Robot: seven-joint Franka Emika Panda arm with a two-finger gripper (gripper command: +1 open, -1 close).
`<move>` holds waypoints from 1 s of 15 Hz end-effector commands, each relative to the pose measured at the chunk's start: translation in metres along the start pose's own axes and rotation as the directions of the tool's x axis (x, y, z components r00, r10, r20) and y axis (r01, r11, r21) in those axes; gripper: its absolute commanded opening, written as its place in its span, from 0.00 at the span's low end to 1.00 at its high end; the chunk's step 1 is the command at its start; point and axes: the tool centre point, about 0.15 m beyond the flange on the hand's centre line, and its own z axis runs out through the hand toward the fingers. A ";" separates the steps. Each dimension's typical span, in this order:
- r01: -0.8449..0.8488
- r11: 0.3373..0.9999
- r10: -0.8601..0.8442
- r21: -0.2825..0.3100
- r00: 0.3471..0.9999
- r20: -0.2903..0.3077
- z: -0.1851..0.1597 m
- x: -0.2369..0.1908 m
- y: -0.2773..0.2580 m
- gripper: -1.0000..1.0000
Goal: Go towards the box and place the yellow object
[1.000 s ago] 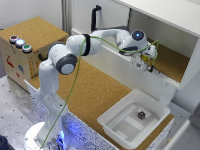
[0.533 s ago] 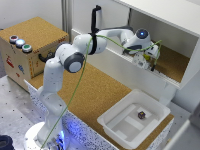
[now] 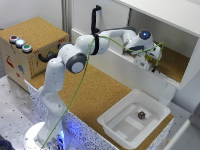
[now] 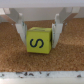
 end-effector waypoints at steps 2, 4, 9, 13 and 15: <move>0.011 0.997 -0.014 0.075 0.999 0.036 -0.017 -0.021 0.012 0.00; 0.022 0.997 -0.023 0.077 1.000 0.008 -0.042 -0.039 0.019 0.00; 0.040 0.997 -0.038 0.068 0.999 -0.034 -0.100 -0.096 0.033 0.00; -0.033 0.997 0.034 0.069 0.999 0.000 -0.133 -0.155 0.050 0.00; -0.051 0.998 0.050 0.034 0.998 0.035 -0.133 -0.187 0.052 0.00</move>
